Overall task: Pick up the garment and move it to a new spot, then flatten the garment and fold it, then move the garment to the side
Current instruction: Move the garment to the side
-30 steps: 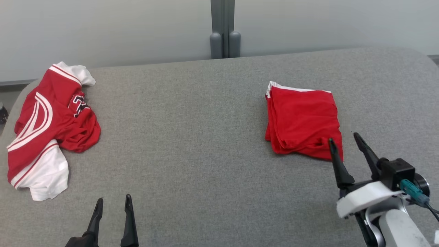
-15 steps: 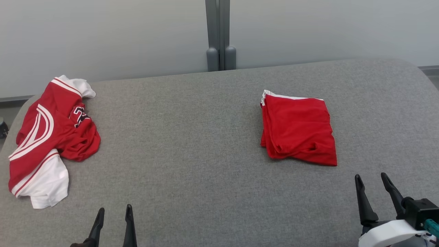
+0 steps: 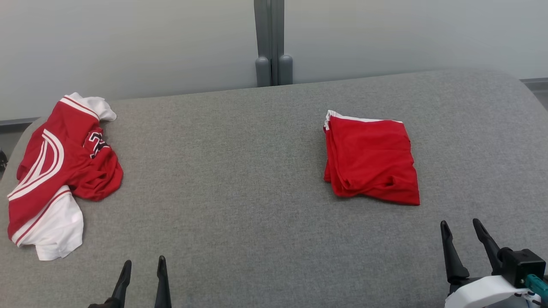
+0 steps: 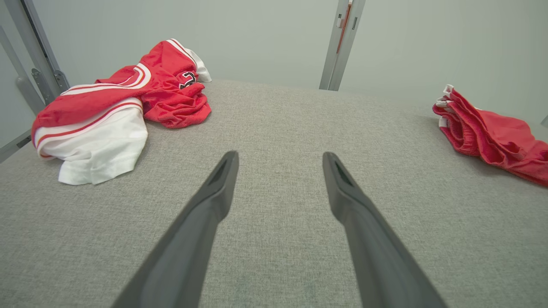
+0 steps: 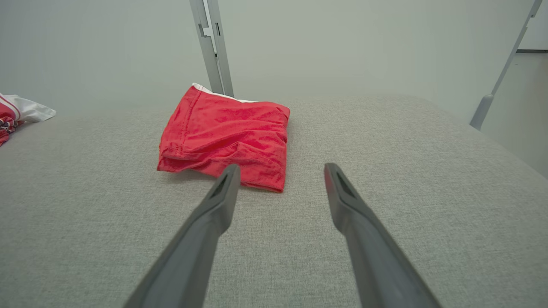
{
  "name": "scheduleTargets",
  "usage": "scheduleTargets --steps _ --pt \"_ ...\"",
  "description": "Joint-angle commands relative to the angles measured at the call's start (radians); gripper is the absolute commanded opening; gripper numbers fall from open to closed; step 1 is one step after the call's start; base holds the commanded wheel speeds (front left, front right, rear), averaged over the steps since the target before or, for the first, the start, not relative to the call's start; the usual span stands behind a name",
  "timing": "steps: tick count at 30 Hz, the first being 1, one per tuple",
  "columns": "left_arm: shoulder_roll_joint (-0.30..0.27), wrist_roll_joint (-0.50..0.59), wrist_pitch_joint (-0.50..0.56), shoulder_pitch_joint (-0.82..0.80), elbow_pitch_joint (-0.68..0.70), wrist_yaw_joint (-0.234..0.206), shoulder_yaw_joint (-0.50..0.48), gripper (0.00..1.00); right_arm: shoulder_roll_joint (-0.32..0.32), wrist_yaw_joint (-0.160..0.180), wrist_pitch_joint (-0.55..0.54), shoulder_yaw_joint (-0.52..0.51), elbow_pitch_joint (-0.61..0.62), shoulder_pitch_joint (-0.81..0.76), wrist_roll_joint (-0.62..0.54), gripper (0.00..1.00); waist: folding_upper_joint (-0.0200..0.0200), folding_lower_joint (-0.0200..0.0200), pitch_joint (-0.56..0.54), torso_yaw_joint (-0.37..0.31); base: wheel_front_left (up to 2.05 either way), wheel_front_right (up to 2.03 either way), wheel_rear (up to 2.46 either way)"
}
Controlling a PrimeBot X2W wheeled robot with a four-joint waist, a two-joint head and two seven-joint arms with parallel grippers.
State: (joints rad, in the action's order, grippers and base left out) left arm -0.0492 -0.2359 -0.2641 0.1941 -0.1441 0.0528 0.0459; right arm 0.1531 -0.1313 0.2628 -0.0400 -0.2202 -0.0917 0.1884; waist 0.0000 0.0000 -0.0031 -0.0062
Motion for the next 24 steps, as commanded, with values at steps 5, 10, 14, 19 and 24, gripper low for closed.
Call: scheduleTargets --steps 5,10,14,19,24 --pt "-0.003 -0.002 0.0 0.013 -0.003 0.005 0.001 1.0 0.002 0.001 0.003 0.019 -0.025 0.023 0.006 1.0 0.0 0.0 0.001 0.008 0.0 0.0 0.0" --pt "-0.003 -0.008 0.0 0.01 0.003 -0.003 0.005 1.0 0.005 0.001 0.003 0.049 -0.074 0.066 0.095 1.0 0.0 0.0 0.008 0.012 0.0 0.0 0.0" --pt "-0.003 -0.017 0.0 0.004 0.008 -0.006 0.011 1.0 0.065 0.001 -0.037 0.106 -0.113 0.175 0.202 1.0 0.0 0.0 0.032 0.003 0.0 0.0 0.0" --pt "-0.003 -0.015 0.0 -0.033 0.014 -0.002 0.02 1.0 0.144 0.001 -0.239 0.101 -0.117 0.345 0.329 1.0 0.0 0.0 0.091 -0.005 0.0 0.0 0.0" --pt "-0.003 -0.009 0.0 -0.075 0.009 0.004 0.042 1.0 0.155 0.0 -0.474 0.012 -0.204 0.505 0.33 1.0 0.0 0.0 0.161 0.013 0.0 0.0 0.0"
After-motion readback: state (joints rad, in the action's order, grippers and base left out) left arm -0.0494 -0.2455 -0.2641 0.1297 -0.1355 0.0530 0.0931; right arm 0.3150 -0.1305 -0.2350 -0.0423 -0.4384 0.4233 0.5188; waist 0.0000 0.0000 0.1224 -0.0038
